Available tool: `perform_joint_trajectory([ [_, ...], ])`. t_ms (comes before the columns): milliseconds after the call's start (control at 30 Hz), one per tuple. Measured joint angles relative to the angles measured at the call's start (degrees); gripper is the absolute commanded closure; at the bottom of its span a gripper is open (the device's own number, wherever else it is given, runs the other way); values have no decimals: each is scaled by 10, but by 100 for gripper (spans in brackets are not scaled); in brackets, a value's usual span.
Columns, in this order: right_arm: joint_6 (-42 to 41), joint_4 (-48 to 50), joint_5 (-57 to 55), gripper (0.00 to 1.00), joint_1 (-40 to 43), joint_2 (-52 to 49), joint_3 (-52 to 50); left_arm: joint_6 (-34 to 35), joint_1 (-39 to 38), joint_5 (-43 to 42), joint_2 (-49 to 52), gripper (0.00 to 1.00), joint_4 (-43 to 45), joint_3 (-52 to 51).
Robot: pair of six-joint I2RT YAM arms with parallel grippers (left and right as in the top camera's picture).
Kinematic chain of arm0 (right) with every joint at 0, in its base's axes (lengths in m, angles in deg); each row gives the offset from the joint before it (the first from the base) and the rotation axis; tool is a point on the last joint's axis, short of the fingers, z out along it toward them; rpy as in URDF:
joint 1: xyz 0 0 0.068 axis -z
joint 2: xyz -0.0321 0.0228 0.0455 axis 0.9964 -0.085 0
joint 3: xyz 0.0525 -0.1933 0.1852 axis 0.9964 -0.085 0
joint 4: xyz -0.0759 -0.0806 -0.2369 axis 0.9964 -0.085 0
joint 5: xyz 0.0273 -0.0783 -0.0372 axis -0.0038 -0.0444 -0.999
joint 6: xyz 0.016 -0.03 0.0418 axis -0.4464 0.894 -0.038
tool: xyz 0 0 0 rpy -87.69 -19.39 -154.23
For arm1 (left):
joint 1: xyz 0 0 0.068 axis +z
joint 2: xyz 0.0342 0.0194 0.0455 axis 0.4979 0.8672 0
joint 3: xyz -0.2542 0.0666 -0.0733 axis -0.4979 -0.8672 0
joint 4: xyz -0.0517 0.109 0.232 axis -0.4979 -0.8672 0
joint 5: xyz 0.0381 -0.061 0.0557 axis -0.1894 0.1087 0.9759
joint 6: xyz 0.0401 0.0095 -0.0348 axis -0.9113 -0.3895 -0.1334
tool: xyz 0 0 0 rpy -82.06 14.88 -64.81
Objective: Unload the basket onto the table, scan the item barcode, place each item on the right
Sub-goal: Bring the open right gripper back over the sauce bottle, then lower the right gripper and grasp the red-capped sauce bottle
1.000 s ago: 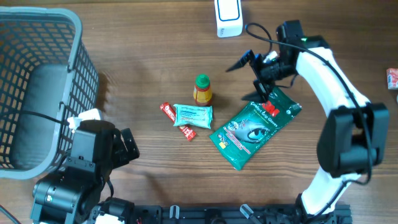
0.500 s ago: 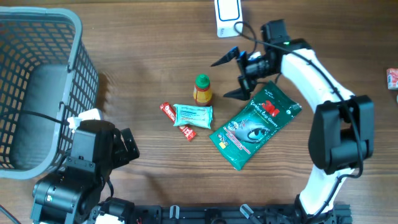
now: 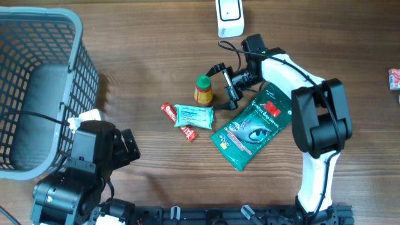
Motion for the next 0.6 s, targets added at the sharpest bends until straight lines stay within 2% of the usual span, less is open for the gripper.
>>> perform_joint_trajectory([
  [400, -10, 36, 43, 1, -23, -11, 0, 0, 0, 0, 0, 0, 0, 0],
  [600, -11, 38, 37, 12, -24, -11, 0, 0, 0, 0, 0, 0, 0, 0],
])
